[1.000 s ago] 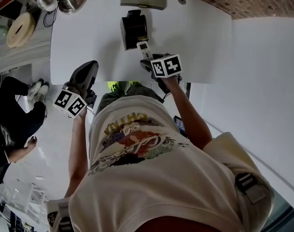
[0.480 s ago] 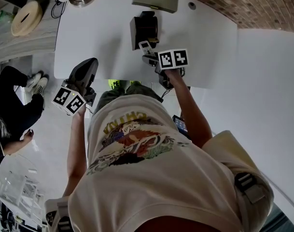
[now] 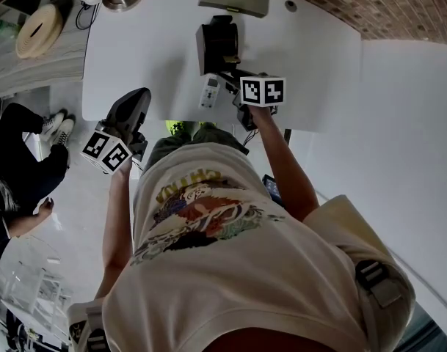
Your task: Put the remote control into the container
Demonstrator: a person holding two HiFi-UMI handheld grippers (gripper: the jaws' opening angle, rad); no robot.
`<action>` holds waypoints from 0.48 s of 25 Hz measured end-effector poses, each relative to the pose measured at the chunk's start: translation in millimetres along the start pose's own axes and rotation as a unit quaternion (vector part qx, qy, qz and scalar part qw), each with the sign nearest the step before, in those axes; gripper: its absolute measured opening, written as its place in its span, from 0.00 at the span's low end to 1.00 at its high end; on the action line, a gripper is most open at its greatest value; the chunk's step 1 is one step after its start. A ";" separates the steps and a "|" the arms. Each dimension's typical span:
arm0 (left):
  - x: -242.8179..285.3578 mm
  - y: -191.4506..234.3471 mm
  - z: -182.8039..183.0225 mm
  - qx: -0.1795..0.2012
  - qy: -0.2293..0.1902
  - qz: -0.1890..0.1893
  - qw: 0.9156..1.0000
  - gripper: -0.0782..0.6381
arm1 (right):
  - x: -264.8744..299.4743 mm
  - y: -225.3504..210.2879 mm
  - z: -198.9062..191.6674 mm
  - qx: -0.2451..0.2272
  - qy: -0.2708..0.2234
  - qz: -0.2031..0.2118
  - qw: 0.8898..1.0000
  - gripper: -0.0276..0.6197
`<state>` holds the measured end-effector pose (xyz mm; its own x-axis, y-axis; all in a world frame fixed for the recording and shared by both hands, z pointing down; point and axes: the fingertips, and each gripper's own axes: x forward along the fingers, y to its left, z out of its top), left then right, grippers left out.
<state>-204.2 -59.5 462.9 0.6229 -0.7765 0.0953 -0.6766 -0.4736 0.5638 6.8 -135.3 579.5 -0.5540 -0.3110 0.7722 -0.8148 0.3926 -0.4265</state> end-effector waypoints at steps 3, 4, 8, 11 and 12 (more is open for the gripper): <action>-0.6 -2.0 -3.1 -0.008 0.004 -0.001 1.000 0.12 | -6.4 -15.8 -18.2 -0.016 -0.026 -0.047 0.998 0.39; -1.3 -2.6 -4.1 -0.008 0.007 -0.002 1.000 0.12 | -6.9 -13.2 -27.9 -0.030 -0.022 -0.046 0.998 0.39; -0.9 1.5 -10.6 -0.012 0.026 -0.005 1.000 0.12 | 15.0 5.2 -78.4 -0.057 0.069 -0.012 0.996 0.40; 0.7 3.8 -9.5 -0.013 0.036 -0.001 0.999 0.12 | 31.5 11.4 -98.7 -0.027 0.099 -0.025 0.994 0.52; 0.3 4.0 -9.5 -0.012 0.040 -0.002 0.999 0.12 | 35.6 13.1 -100.3 -0.018 0.097 -0.030 0.995 0.53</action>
<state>-202.9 -57.6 473.0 0.6551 -0.7389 0.1578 -0.6653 -0.4650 0.5841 -6.5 -54.4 648.7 -0.4589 -0.1630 0.8734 -0.8366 0.4101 -0.3631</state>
